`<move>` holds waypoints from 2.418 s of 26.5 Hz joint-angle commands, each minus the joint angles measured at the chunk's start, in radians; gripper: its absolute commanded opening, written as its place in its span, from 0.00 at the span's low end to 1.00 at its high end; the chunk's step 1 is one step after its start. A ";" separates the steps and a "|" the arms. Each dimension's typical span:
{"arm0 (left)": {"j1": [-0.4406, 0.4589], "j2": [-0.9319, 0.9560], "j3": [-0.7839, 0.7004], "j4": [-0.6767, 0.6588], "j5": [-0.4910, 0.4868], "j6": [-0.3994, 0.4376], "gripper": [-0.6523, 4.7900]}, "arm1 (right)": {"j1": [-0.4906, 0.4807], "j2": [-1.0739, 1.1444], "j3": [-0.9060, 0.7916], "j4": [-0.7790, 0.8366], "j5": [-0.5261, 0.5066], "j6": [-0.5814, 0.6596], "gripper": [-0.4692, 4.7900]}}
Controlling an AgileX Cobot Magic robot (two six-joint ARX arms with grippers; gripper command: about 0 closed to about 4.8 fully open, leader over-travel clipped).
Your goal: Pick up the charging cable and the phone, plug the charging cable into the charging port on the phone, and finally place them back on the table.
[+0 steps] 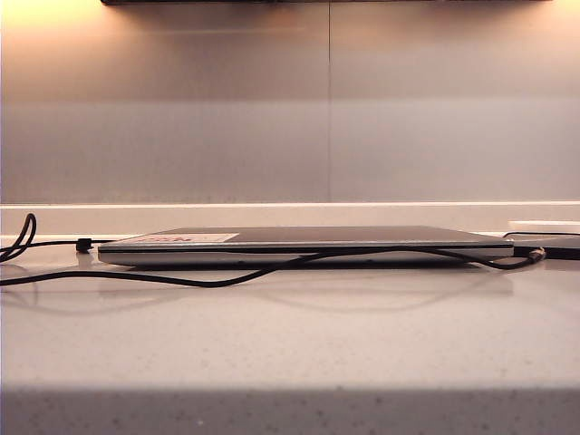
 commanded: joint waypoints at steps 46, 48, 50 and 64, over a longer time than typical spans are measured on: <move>0.009 -0.056 -0.008 -0.151 0.003 0.049 0.11 | 0.002 -0.002 0.004 0.038 0.008 -0.003 0.07; 0.009 -0.056 -0.008 -0.151 0.003 0.049 0.11 | 0.002 -0.021 -0.034 0.132 0.163 -0.005 0.07; 0.009 -0.056 -0.008 -0.151 0.003 0.049 0.11 | 0.002 -0.047 -0.081 0.212 0.218 -0.010 0.07; 0.009 -0.056 -0.008 -0.151 0.003 0.049 0.11 | 0.071 -0.317 -0.407 0.389 0.301 -0.145 0.07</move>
